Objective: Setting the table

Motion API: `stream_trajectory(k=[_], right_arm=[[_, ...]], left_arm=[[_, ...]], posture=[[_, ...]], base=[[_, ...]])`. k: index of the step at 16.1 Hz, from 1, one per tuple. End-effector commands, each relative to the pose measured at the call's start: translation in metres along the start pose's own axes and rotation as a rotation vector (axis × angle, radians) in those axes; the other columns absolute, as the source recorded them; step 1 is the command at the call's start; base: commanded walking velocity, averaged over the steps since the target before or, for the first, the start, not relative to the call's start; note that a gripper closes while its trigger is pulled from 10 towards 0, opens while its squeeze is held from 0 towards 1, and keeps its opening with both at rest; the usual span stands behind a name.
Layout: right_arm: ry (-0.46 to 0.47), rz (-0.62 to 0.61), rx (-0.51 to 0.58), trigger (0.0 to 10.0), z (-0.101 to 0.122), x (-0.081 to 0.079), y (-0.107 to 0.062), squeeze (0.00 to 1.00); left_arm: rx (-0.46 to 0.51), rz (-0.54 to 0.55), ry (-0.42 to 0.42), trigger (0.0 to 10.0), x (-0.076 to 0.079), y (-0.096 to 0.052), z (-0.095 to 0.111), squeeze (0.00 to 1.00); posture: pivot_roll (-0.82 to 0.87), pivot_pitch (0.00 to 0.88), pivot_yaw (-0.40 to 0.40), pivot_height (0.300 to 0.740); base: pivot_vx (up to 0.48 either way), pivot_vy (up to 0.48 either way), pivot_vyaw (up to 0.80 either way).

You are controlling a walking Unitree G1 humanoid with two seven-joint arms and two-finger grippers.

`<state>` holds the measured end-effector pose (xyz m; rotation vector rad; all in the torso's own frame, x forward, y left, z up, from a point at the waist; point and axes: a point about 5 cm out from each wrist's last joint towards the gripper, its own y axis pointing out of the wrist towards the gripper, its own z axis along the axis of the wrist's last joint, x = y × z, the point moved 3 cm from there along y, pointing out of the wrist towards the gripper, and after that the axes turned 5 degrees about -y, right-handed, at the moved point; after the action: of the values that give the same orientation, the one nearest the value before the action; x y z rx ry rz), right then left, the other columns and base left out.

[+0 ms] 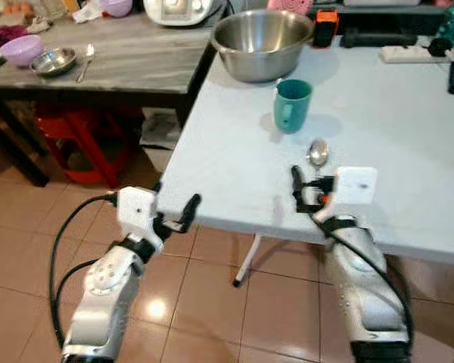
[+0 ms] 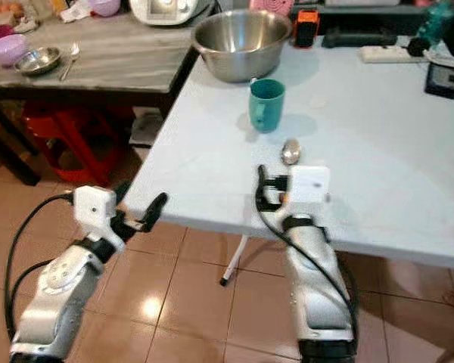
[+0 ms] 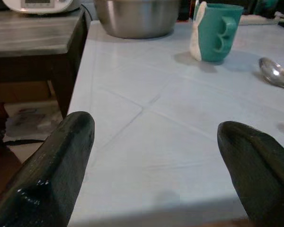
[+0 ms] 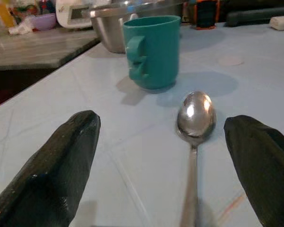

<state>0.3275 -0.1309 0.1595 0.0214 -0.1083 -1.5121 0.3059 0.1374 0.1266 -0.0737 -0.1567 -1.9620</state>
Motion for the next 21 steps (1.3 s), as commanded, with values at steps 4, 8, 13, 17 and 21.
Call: stream_trajectory(k=[4, 8, 13, 17, 21], right_arm=[[-0.004, -0.024, -0.009, 10.0, -0.001, 0.007, -0.003, 0.0], [0.0, -0.02, -0.013, 10.0, -0.002, 0.004, -0.003, 0.0], [0.031, -0.04, -0.042, 10.0, -0.007, 0.001, -0.005, 0.0], [0.083, -0.096, -0.107, 10.0, -0.014, 0.005, -0.003, 0.0], [0.064, -0.122, -0.188, 10.0, -0.025, 0.006, -0.001, 0.0]], left_arm=[[0.005, -0.026, -0.004, 10.0, 0.005, -0.001, 0.002, 0.0], [-0.013, -0.071, 0.015, 10.0, 0.009, -0.005, -0.001, 0.0], [-0.055, -0.301, 0.08, 10.0, 0.024, -0.018, -0.002, 0.0], [-0.073, -0.406, 0.115, 10.0, 0.031, -0.021, -0.002, 0.0], [-0.057, -0.436, 0.105, 10.0, 0.038, -0.02, 0.0, 0.0]], posture=[[-0.16, 0.126, 0.103, 0.74], [-0.16, 0.127, 0.106, 0.74], [-0.16, 0.134, 0.104, 0.74], [-0.16, 0.142, 0.103, 0.74], [-0.16, 0.148, 0.102, 0.74]], base=[[0.313, 0.0, 0.0], [0.063, 0.0, 0.0], [0.0, 0.0, 0.0], [0.0, 0.0, 0.0], [0.0, 0.0, 0.0]])
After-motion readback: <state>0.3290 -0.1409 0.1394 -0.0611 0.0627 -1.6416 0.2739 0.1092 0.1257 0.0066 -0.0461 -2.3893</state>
